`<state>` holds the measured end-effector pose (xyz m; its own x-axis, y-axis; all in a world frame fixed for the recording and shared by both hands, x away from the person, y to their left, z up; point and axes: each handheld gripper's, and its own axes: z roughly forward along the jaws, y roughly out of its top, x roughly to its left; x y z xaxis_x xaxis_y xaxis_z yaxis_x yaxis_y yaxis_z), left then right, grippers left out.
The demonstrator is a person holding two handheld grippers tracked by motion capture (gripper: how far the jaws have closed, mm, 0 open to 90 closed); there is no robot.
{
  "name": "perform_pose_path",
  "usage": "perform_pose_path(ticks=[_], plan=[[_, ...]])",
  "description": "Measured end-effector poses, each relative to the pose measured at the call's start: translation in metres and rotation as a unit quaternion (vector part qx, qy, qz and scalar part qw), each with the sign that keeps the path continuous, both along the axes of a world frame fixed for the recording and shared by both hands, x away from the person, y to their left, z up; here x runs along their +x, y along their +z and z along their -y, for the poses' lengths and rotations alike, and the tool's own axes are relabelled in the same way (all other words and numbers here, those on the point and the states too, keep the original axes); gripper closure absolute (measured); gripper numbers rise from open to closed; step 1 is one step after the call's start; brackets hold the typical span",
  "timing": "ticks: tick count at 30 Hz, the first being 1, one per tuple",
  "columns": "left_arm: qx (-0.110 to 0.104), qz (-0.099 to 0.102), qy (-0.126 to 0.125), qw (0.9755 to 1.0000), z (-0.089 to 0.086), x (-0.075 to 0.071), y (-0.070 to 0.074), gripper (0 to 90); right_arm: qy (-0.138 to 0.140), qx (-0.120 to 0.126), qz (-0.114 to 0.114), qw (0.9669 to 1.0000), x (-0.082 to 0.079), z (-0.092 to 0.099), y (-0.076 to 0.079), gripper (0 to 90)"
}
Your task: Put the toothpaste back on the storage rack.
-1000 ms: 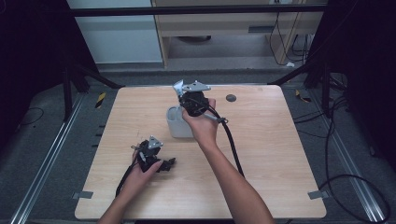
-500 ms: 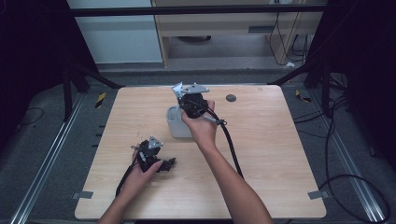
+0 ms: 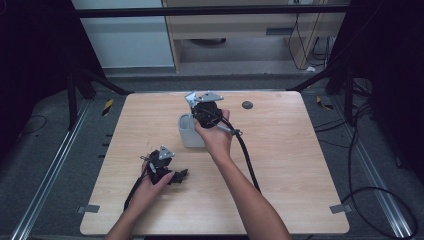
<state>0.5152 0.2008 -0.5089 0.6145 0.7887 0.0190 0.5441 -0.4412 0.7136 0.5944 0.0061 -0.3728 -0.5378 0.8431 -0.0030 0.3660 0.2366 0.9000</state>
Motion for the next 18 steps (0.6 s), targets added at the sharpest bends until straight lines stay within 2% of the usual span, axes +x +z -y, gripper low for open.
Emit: perform_pose_path(ticks=[18], plan=[[0.0, 0.0, 0.0, 1.0, 0.0, 0.0, 0.0, 0.0, 0.001, -0.005, -0.009, 0.9999, 0.003, -0.003, -0.0058, 80.7]])
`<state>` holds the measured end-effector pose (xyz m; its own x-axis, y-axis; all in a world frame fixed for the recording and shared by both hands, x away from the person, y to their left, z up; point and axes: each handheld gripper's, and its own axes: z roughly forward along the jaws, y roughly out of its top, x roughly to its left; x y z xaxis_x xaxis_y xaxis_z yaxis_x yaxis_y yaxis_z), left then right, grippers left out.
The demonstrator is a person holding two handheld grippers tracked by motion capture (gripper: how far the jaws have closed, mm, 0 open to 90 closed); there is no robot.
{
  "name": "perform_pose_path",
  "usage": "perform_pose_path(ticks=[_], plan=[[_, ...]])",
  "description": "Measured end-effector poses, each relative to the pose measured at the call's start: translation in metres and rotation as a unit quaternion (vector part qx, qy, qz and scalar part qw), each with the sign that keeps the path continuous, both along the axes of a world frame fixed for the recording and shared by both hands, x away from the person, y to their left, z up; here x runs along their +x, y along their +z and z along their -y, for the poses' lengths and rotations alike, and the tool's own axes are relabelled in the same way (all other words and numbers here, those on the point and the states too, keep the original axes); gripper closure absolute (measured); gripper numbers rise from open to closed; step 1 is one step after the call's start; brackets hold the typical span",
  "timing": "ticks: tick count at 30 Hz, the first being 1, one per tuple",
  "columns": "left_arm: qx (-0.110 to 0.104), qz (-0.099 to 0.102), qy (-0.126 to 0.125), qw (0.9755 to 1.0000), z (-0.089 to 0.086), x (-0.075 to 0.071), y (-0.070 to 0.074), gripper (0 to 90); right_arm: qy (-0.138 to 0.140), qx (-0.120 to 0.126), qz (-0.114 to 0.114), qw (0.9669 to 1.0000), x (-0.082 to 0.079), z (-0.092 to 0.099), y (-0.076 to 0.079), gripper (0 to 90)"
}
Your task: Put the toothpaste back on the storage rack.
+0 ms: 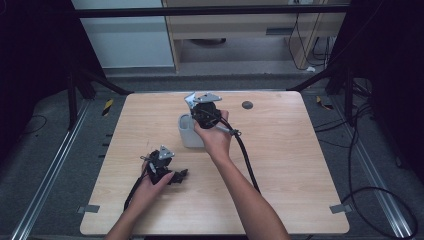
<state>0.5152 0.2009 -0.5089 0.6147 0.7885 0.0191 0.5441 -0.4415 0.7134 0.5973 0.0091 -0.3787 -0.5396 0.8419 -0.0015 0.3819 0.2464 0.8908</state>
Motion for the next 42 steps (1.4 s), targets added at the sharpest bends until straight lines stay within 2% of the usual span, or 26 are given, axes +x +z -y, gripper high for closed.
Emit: perform_pose_path(ticks=[42], plan=[[-0.001, -0.001, 0.001, 1.0, 0.0, 0.0, 0.0, 0.0, 0.003, -0.018, -0.029, 0.9994, 0.006, -0.005, -0.011, 80.6]])
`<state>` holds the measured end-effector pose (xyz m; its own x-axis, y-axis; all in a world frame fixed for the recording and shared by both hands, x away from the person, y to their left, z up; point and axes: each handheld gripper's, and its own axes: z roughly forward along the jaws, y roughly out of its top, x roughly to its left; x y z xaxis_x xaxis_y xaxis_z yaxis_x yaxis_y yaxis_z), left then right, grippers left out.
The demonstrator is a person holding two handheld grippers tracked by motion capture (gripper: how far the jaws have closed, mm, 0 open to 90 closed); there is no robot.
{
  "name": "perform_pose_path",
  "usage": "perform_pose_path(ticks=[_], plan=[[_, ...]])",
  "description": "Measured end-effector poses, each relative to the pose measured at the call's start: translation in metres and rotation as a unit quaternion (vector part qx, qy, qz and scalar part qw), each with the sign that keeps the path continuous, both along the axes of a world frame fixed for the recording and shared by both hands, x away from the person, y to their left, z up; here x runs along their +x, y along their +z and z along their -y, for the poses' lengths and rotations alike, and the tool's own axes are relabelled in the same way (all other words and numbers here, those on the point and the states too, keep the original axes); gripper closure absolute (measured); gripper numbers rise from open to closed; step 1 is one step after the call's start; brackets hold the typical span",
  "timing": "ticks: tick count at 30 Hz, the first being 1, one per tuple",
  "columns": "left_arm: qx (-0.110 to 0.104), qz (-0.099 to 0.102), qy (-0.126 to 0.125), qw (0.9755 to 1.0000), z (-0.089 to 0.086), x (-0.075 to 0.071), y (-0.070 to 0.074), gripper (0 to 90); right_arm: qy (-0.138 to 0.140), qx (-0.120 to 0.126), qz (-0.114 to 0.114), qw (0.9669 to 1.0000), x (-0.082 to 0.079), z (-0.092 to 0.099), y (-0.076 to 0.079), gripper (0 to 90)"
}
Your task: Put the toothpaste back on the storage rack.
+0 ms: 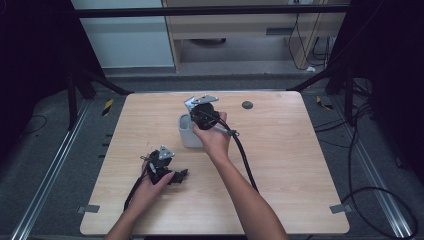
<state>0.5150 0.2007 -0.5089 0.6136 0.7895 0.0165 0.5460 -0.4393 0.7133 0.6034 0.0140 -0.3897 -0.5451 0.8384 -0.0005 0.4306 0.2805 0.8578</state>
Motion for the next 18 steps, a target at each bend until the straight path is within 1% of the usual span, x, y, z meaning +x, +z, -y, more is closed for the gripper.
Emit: perform_pose_path(ticks=[11, 18], plan=[[0.0, 0.0, 0.0, 1.0, 0.0, 0.0, 0.0, 0.0, 0.0, -0.002, -0.007, 1.0, 0.0011, -0.001, -0.002, 80.5], [0.0, 0.0, 0.0, 1.0, 0.0, 0.0, 0.0, 0.0, 0.001, -0.004, -0.008, 1.0, 0.0015, -0.0007, -0.0023, 80.4]])
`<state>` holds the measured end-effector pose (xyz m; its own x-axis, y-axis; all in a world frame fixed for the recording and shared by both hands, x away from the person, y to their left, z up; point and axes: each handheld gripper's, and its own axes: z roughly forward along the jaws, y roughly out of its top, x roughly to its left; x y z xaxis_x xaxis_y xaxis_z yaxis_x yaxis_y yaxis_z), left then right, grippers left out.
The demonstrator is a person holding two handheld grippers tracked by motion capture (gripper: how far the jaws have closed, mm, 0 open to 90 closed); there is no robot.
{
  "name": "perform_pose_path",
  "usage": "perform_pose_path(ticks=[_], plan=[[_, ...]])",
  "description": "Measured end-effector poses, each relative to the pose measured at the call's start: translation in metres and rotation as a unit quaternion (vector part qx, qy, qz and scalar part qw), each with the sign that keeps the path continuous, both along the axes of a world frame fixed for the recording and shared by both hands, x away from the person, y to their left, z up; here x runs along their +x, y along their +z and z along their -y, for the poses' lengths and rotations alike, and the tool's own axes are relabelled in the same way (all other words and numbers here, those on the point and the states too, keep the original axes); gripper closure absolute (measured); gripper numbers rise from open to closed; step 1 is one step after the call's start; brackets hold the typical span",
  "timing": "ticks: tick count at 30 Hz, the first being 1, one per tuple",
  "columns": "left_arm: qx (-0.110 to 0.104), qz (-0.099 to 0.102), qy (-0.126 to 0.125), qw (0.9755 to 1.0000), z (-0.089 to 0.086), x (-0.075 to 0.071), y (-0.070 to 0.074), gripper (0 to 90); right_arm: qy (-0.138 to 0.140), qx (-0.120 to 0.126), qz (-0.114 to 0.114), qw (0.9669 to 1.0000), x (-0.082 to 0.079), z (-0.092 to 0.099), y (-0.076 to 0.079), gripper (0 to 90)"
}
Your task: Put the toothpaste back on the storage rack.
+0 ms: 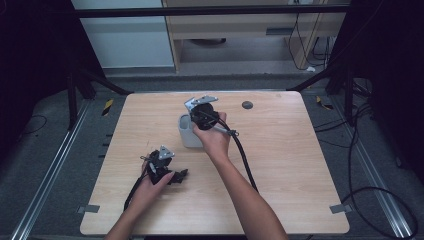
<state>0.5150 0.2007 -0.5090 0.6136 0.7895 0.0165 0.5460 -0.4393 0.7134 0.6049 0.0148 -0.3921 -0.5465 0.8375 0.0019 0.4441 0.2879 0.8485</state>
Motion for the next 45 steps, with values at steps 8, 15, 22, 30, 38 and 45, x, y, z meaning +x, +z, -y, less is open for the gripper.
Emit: perform_pose_path(ticks=[8, 15, 22, 30, 38, 45], plan=[[0.0, 0.0, 0.0, 1.0, 0.0, 0.0, 0.0, 0.0, 0.001, 0.001, 0.0, 1.0, 0.0003, 0.0002, -0.0003, 80.0], [0.0, 0.0, 0.0, 1.0, 0.0, 0.0, 0.0, 0.0, 0.002, 0.004, -0.002, 1.0, 0.0011, 0.001, -0.0003, 79.5], [0.0, 0.0, 0.0, 1.0, -0.0001, 0.0, 0.0, 0.0, 0.004, 0.007, -0.005, 1.0, 0.0006, 0.002, 0.0002, 79.0], [0.001, 0.0, 0.0, 1.0, -0.0001, 0.0, 0.0, 0.0, 0.003, 0.008, -0.005, 0.9999, -0.0009, 0.0034, 0.0025, 77.8], [0.001, 0.001, -0.001, 1.0, -0.0001, 0.0001, 0.0001, 0.0, 0.006, 0.01, -0.004, 0.9999, -0.0036, 0.0073, 0.0065, 77.2], [0.001, 0.001, -0.001, 1.0, -0.0001, 0.0001, 0.0, 0.0, 0.009, 0.009, -0.001, 0.9999, -0.0059, 0.009, 0.0093, 77.3]])
